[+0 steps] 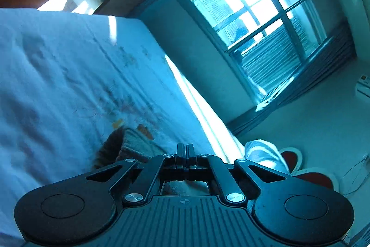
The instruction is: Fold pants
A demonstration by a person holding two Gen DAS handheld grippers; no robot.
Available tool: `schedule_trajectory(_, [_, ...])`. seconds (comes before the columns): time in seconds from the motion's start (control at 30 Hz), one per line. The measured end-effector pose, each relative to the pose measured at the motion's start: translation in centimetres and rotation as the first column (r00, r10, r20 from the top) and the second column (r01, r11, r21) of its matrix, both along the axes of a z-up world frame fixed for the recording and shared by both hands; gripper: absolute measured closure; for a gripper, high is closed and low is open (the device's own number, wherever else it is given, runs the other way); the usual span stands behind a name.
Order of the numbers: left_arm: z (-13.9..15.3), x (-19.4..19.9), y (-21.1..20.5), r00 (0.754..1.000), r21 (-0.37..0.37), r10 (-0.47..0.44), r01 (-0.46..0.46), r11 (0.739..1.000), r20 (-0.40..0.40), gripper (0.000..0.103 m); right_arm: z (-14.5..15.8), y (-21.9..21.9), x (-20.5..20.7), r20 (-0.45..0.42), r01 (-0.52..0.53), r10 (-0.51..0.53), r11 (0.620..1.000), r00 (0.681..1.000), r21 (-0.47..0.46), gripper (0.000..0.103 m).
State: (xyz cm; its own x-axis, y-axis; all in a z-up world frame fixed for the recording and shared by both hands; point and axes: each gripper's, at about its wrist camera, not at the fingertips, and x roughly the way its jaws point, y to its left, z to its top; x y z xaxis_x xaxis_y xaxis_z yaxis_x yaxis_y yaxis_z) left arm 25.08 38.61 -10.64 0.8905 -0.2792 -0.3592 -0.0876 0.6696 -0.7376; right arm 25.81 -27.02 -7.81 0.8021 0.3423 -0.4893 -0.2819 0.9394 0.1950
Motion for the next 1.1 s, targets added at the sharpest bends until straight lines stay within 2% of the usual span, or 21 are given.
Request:
schedule_trajectory(0.03, [-1.7, -0.6, -0.1, 0.996, 0.027, 0.021, -0.019, 0.999, -0.084, 0.103, -2.1, 0.3, -0.1, -0.065, 0.001, -0.002, 1.0, 0.998, -0.017, 0.103])
schedule_trajectory(0.07, [-3.5, -1.7, 0.1, 0.989, 0.016, 0.048, -0.046, 0.999, -0.139, 0.103, -3.8, 0.5, -0.3, -0.112, 0.008, -0.009, 1.0, 0.994, -0.011, 0.103])
schedule_trajectory(0.1, [-4.5, -2.8, -0.1, 0.985, 0.01, 0.062, -0.061, 0.998, -0.159, 0.103, -4.8, 0.6, -0.7, -0.123, 0.019, -0.02, 1.0, 0.992, -0.011, 0.102])
schedule_trajectory(0.13, [-5.1, -3.7, -0.6, 0.983, 0.021, 0.08, -0.077, 0.997, -0.164, 0.103, -5.1, 0.7, -1.0, -0.12, 0.035, -0.035, 0.999, 0.992, -0.004, 0.101])
schedule_trajectory(0.2, [-5.7, -4.9, -1.2, 0.986, 0.0, 0.096, -0.097, 0.995, -0.138, 0.102, -4.9, 0.6, -1.3, -0.112, 0.063, -0.057, 0.997, 0.992, 0.043, 0.091])
schedule_trajectory(0.37, [-4.9, -3.6, -1.8, 0.992, -0.034, 0.095, -0.098, 0.995, -0.079, 0.099, -4.1, 0.8, -0.6, -0.117, 0.055, -0.05, 0.998, 0.992, 0.037, 0.09])
schedule_trajectory(0.4, [-4.9, -2.9, -1.9, 0.991, -0.035, 0.09, -0.094, 0.995, -0.095, 0.083, -4.3, 0.6, -0.5, -0.121, 0.06, -0.054, 0.997, 0.991, 0.045, 0.089])
schedule_trajectory(0.43, [-5.2, -2.0, -2.0, 0.983, -0.015, 0.096, -0.099, 0.995, -0.155, 0.057, -4.4, 0.4, -0.4, -0.125, 0.063, -0.056, 0.997, 0.991, 0.051, 0.089])
schedule_trajectory(0.47, [-5.5, -1.3, -2.0, 0.977, 0.0, 0.112, -0.114, 0.993, -0.182, 0.052, -4.5, 0.3, -0.6, -0.124, 0.066, -0.06, 0.997, 0.991, 0.05, 0.088])
schedule_trajectory(0.6, [-6.0, 1.0, -2.5, 0.981, -0.006, 0.107, -0.11, 0.994, -0.163, 0.035, -4.9, 0.1, -0.5, -0.133, 0.089, -0.082, 0.995, 0.988, 0.047, 0.082])
schedule_trajectory(0.7, [-6.0, 2.0, -3.0, 0.976, -0.016, 0.116, -0.12, 0.993, -0.185, 0.034, -5.3, -0.6, 0.2, -0.161, 0.144, -0.129, 0.986, 0.978, 0.088, 0.071])
schedule_trajectory(0.73, [-5.8, 2.1, -3.2, 0.978, -0.012, 0.105, -0.109, 0.994, -0.182, 0.053, -5.3, -0.8, 0.4, -0.167, 0.163, -0.143, 0.98, 0.976, 0.112, 0.066])
schedule_trajectory(0.77, [-5.7, 2.1, -3.3, 0.981, -0.023, 0.083, -0.089, 0.996, -0.176, 0.063, -5.5, -1.2, 0.9, -0.187, 0.197, -0.17, 0.97, 0.967, 0.139, 0.05])
schedule_trajectory(0.8, [-5.7, 1.9, -3.4, 0.981, -0.035, 0.082, -0.09, 0.995, -0.174, 0.064, -5.7, -1.4, 1.3, -0.208, 0.216, -0.183, 0.964, 0.961, 0.152, 0.04])
schedule_trajectory(0.83, [-5.7, 1.7, -3.4, 0.982, -0.034, 0.082, -0.089, 0.995, -0.171, 0.067, -6.0, -1.6, 1.9, -0.24, 0.226, -0.182, 0.959, 0.953, 0.171, 0.044])
schedule_trajectory(0.87, [-5.7, 1.6, -3.4, 0.983, -0.035, 0.081, -0.088, 0.995, -0.166, 0.069, -6.3, -1.7, 2.3, -0.26, 0.214, -0.161, 0.959, 0.952, 0.188, 0.091])
schedule_trajectory(0.9, [-5.7, 1.5, -3.3, 0.983, -0.05, 0.079, -0.089, 0.995, -0.165, 0.071, -6.4, -1.6, 2.7, -0.274, 0.208, -0.154, 0.961, 0.949, 0.181, 0.103])
schedule_trajectory(0.93, [-5.7, 1.3, -3.0, 0.983, -0.094, 0.077, -0.093, 0.991, -0.167, 0.073, -6.2, -1.6, 2.9, -0.267, 0.198, -0.147, 0.964, 0.952, 0.175, 0.103])
schedule_trajectory(1.0, [-4.8, 1.1, -2.3, 0.988, -0.174, 0.06, -0.084, 0.981, -0.14, 0.076, -4.6, -1.6, 2.4, -0.195, 0.169, -0.135, 0.97, 0.972, 0.174, 0.103])
schedule_trajectory(1.07, [-2.6, 1.0, -2.1, 0.994, -0.188, 0.031, -0.05, 0.981, -0.1, 0.077, -2.4, -2.0, 1.2, -0.106, 0.142, -0.122, 0.967, 0.987, 0.21, 0.103])
schedule_trajectory(1.1, [-1.3, 0.8, -2.1, 0.996, -0.161, 0.022, -0.037, 0.986, -0.092, 0.077, -1.0, -2.3, 0.3, -0.053, 0.132, -0.124, 0.967, 0.991, 0.217, 0.103])
